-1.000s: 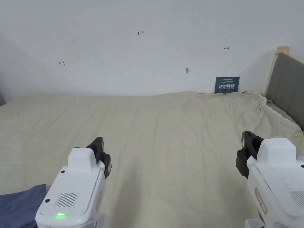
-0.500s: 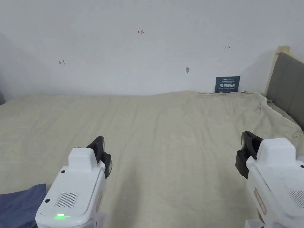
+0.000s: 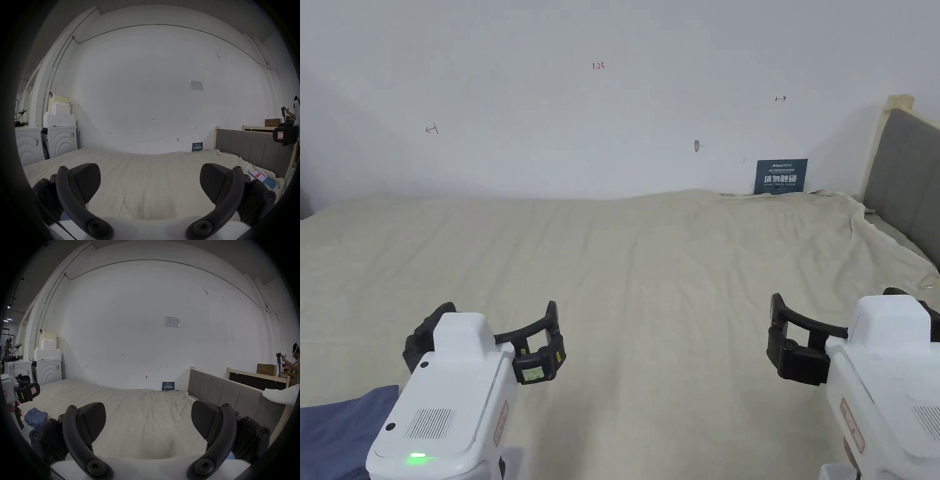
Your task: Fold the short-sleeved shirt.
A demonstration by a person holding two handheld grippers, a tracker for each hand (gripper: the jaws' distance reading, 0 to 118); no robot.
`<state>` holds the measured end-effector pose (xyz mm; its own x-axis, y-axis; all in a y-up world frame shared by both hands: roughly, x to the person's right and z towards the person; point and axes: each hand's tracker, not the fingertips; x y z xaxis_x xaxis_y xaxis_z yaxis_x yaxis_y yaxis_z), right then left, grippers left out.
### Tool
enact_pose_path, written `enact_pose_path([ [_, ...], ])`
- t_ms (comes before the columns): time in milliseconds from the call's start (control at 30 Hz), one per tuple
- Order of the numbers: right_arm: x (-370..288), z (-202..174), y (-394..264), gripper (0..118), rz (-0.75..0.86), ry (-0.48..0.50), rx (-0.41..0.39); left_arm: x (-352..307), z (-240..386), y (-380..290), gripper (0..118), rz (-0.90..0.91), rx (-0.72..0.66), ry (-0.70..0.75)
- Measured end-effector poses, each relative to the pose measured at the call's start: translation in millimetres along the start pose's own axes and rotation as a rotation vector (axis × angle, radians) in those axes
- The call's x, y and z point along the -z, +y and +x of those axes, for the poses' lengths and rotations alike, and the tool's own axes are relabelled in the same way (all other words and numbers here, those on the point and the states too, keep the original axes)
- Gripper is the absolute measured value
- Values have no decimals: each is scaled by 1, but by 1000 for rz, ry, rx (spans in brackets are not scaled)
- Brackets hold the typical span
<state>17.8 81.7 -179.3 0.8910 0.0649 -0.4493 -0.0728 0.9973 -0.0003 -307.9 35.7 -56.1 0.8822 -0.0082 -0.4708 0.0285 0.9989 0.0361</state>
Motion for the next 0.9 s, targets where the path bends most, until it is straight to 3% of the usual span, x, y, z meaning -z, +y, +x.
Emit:
enact_pose_path([
  [900,6,11,-9,118,11,-2,26,1,-3,6,118,11,15,26],
])
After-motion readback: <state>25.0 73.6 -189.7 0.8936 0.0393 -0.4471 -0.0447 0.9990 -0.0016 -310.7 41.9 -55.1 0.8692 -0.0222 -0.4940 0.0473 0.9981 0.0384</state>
